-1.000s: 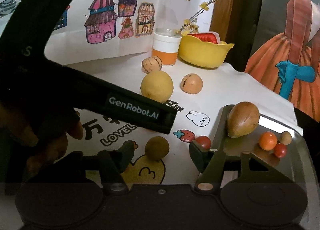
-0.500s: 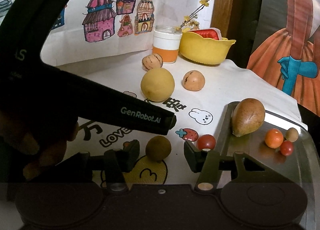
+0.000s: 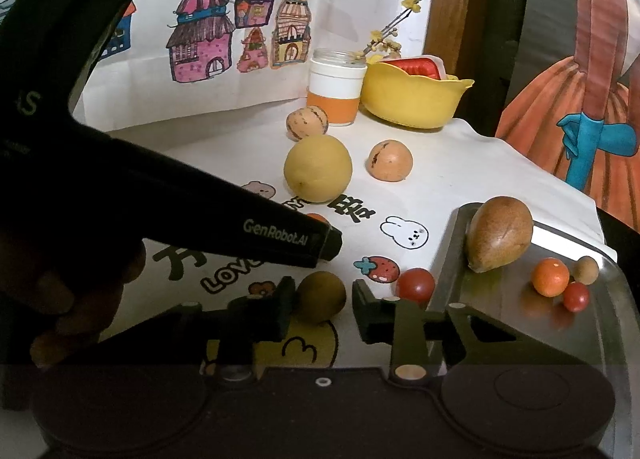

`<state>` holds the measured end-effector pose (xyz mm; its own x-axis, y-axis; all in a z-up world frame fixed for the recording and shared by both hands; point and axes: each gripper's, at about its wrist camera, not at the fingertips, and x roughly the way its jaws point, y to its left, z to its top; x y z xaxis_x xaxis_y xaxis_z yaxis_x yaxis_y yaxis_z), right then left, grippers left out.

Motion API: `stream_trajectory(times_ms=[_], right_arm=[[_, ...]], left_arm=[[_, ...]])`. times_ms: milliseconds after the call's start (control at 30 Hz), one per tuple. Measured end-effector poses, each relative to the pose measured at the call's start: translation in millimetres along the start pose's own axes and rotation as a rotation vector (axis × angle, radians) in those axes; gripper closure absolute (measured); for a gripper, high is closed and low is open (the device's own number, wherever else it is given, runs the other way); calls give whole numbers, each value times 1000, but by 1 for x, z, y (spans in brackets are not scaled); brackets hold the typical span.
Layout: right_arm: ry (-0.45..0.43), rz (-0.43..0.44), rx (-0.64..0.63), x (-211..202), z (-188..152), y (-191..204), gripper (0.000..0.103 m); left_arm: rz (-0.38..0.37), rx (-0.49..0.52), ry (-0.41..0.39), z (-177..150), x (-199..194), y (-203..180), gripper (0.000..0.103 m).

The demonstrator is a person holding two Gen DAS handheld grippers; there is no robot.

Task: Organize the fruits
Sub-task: 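Grasp another orange tangerine with left tool while right tool grasps a small brown fruit, then carry the tangerine in left tool while right tool carries the brown fruit over the tray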

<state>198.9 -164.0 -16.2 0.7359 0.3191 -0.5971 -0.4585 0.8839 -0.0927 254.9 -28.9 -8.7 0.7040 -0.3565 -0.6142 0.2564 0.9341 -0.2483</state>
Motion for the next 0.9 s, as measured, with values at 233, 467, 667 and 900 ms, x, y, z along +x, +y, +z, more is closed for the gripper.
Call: stream_trajectory(times_ms=[233, 467, 667, 900], right_arm=[[-1, 11, 8, -10, -5, 0, 74], [-11, 28, 38, -26, -13, -2, 74], [-36, 27, 51, -44, -17, -3, 74], [-69, 3, 85, -72, -25, -12, 74]], left_arm=[[17, -13, 6, -6, -10, -2, 74], [26, -29, 7, -11, -22, -7, 74], [30, -34, 7, -16, -34, -15, 74], [20, -22, 8, -23, -47, -35, 74]])
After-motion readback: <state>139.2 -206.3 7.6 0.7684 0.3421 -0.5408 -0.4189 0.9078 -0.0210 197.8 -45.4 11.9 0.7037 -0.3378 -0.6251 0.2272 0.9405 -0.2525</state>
